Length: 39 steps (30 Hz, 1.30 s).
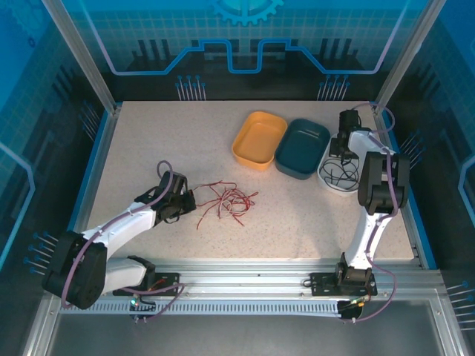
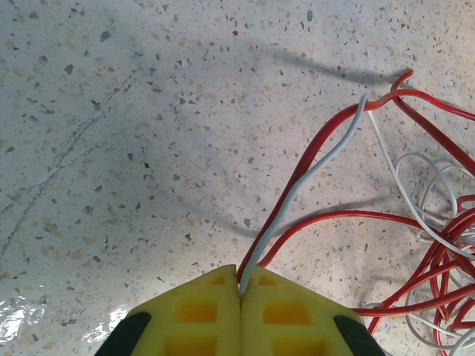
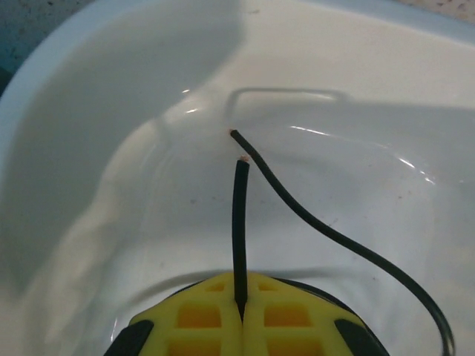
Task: Untangle the cables
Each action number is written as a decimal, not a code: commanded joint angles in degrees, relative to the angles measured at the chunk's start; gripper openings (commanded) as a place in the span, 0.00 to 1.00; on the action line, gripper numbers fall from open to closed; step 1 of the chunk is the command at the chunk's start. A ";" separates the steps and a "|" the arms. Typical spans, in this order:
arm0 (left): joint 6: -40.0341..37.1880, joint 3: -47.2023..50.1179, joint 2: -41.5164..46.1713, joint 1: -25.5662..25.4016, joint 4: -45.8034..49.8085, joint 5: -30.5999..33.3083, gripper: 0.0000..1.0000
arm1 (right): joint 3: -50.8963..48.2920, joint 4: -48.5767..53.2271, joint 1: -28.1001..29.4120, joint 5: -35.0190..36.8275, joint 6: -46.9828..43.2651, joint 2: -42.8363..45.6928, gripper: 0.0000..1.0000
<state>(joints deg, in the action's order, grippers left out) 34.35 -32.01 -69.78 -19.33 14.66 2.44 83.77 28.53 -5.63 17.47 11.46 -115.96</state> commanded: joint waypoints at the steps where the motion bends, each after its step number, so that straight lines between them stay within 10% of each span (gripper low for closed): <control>1: -0.51 -2.53 -0.53 0.44 -1.03 -2.01 0.00 | 3.19 3.78 0.47 -0.42 -1.43 -2.55 0.18; 22: -0.26 -1.48 7.52 0.44 1.24 -2.35 0.10 | -2.36 9.86 5.53 0.65 5.56 24.03 0.40; 39: -0.22 -1.85 7.47 0.45 3.53 -1.41 0.26 | -20.73 11.69 45.31 2.53 26.72 42.17 0.45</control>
<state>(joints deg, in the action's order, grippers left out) 34.46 -33.50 -62.15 -19.29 16.40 1.02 64.27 37.23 36.38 17.58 31.46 -74.50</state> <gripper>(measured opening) 0.253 0.449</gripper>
